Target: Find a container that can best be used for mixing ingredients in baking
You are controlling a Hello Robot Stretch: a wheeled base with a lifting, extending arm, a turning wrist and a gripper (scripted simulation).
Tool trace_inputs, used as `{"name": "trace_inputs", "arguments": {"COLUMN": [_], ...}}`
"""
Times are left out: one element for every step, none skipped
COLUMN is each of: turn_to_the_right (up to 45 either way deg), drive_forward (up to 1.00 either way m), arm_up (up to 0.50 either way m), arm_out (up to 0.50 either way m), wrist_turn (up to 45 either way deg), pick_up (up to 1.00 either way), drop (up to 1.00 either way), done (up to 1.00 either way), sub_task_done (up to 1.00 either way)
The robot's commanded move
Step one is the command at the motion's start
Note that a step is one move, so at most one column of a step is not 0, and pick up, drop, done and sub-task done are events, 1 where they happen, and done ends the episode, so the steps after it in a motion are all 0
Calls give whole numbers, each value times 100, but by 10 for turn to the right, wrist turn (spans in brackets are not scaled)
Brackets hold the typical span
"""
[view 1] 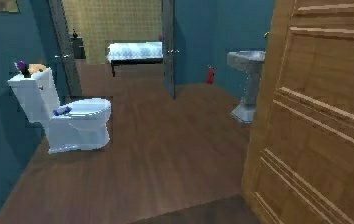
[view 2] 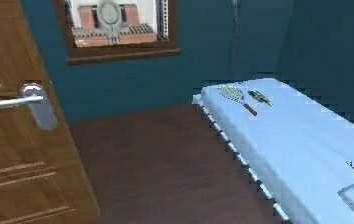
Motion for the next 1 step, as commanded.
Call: {"name": "trace_inputs", "arguments": {"turn_to_the_right": [0], "drive_forward": [100], "arm_up": [0], "arm_out": [0], "wrist_turn": [0], "pick_up": [0], "drop": [0], "done": [0], "sub_task_done": [0]}}
